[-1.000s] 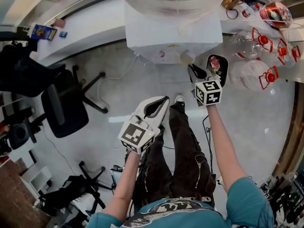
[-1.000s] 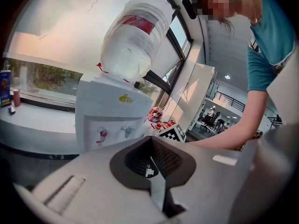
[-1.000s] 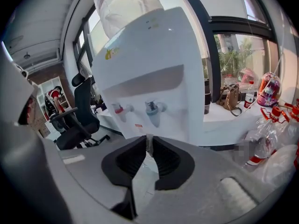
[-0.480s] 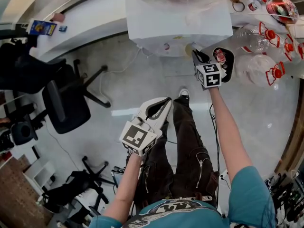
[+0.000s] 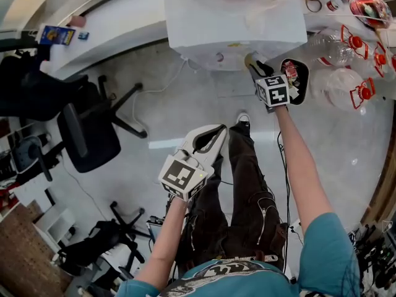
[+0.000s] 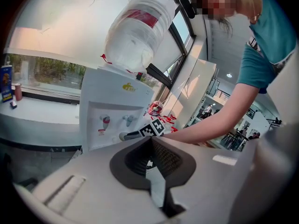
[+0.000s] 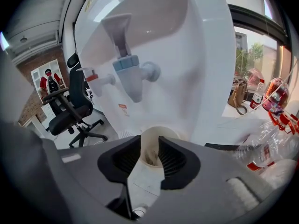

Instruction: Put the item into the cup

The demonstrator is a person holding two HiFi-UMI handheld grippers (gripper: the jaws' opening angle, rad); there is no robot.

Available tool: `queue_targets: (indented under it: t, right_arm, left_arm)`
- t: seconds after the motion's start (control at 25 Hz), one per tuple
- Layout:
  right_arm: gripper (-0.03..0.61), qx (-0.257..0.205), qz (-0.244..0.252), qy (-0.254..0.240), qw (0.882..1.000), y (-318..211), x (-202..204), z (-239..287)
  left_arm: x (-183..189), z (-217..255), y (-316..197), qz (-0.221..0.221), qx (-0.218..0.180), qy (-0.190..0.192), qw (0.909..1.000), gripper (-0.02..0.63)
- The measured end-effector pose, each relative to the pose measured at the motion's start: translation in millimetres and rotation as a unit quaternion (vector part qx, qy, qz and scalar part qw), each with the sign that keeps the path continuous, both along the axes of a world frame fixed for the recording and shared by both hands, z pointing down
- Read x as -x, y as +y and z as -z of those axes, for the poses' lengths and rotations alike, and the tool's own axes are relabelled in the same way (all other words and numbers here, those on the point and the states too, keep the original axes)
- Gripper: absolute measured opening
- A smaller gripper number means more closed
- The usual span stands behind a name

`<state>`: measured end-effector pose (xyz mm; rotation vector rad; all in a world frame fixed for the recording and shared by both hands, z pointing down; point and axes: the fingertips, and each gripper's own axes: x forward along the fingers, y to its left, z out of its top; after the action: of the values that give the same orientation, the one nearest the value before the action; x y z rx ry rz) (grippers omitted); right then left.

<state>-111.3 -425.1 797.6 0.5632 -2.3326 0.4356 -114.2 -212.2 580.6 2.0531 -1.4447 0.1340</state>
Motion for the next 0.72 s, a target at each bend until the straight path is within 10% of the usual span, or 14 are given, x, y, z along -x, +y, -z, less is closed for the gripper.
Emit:
queue_targets:
  t: [0.72]
  right_arm:
    - [0.123,0.014,-0.008,-0.071,0.997,37.7,-17.5,65.8]
  left_arm:
    - [-9.7,10.7,5.8,-0.032,-0.006,-0.015,0.9994,0.011]
